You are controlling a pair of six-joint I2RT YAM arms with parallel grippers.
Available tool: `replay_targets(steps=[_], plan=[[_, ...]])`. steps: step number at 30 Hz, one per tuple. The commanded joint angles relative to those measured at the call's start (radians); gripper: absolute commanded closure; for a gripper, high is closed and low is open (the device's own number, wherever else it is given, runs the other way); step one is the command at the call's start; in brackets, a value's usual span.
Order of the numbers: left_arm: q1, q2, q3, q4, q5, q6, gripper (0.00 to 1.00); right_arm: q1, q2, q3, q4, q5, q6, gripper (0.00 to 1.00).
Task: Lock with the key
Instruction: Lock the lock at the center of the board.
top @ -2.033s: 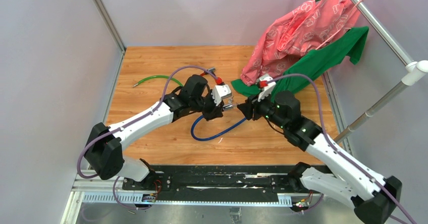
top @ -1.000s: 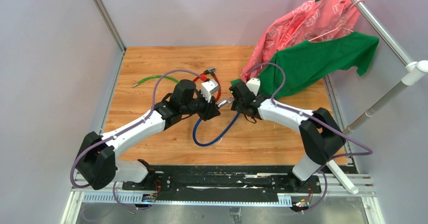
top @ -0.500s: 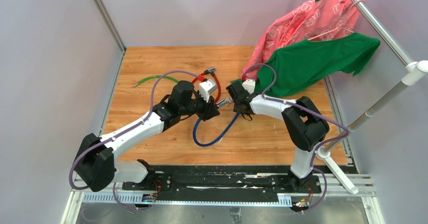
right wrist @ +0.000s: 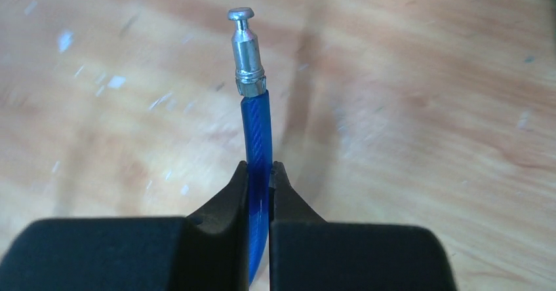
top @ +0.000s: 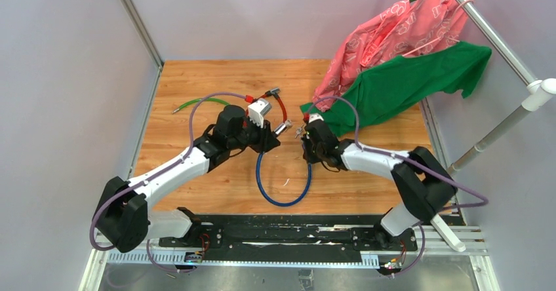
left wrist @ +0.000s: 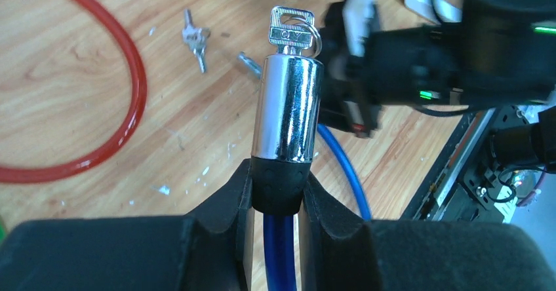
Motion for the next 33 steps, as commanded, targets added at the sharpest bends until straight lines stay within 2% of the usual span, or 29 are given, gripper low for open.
replay_targets(steps=[1, 8, 15, 20, 26, 33], plan=[[0.02, -0.016, -0.072, 0.071, 0.012, -0.063, 1.0, 0.073, -0.148, -0.117, 0.112, -0.148, -0.208, 1.0], [0.026, 0.04, -0.177, 0.241, 0.047, -0.129, 1.0, 0.123, -0.276, -0.197, 0.099, -0.155, -0.272, 1.0], [0.026, 0.079, -0.197, 0.304, 0.062, -0.119, 1.0, 0.183, -0.403, -0.246, 0.105, -0.176, -0.273, 1.0], [-0.009, 0.088, -0.203, 0.321, 0.045, -0.049, 1.0, 0.202, -0.373, -0.168, 0.086, -0.178, -0.275, 1.0], [-0.025, 0.09, -0.186, 0.322, 0.045, 0.009, 1.0, 0.206, -0.352, -0.15, 0.094, -0.182, -0.275, 1.0], [-0.056, 0.088, -0.178, 0.32, 0.077, 0.015, 1.0, 0.206, -0.319, -0.12, 0.1, -0.179, -0.275, 1.0]])
